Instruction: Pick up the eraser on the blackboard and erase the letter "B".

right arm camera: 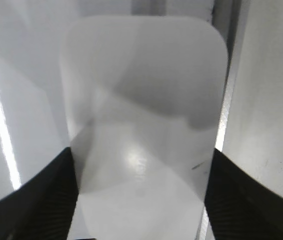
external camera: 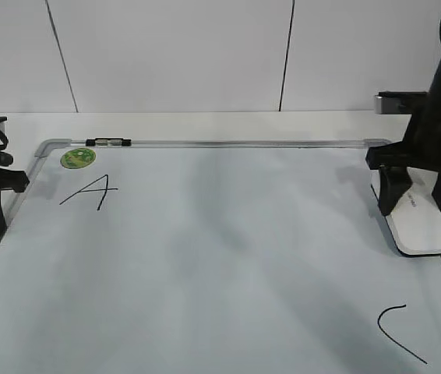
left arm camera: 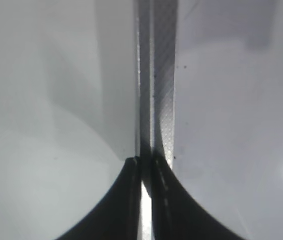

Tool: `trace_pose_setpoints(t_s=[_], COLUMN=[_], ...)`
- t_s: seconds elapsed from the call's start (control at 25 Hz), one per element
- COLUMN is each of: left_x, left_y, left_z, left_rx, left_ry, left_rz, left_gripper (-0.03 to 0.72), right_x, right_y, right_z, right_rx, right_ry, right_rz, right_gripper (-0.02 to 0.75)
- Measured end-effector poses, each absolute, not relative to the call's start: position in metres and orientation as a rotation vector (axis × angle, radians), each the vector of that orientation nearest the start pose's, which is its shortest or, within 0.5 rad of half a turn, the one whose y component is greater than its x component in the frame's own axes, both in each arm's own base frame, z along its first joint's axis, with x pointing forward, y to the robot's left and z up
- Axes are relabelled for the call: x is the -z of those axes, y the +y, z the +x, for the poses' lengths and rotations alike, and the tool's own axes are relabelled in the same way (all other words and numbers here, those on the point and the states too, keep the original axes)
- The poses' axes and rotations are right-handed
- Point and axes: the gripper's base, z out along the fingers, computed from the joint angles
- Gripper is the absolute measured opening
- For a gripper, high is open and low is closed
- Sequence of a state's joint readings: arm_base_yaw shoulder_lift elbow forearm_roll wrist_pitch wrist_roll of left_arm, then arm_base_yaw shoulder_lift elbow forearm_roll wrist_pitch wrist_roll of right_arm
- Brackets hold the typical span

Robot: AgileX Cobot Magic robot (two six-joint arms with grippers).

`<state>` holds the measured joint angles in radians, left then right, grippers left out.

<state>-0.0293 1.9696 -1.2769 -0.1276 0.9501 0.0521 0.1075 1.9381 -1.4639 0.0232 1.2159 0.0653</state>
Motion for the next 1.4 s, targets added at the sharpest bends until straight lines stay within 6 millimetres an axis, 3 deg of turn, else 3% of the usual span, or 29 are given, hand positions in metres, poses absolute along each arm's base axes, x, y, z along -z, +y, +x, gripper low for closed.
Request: trace_pose_setpoints(t_s=[0.6, 1.08, 1.4], left_x=[-0.153, -0.153, -0.153], left_y=[-0.02, -0.021, -0.021], left_z=[0.365, 0.365, 0.365], left_rx=[0.168, 0.17, 0.17], left_ry=[3.121, 3.123, 3.127], left_rz=[0.009, 0.008, 0.008], left_gripper=[0.017, 0.017, 0.016], right_x=[-0.208, -0.189, -0.187], right_y=[0.031, 0.033, 0.033], right_z=[0.374, 0.377, 0.378], right_rx=[-0.057, -0.086, -0.089], right_ry=[3.175, 3.224, 3.229], right_rz=[-0.047, -0.059, -0.057], right_gripper=[0.535, 0.535, 0.535])
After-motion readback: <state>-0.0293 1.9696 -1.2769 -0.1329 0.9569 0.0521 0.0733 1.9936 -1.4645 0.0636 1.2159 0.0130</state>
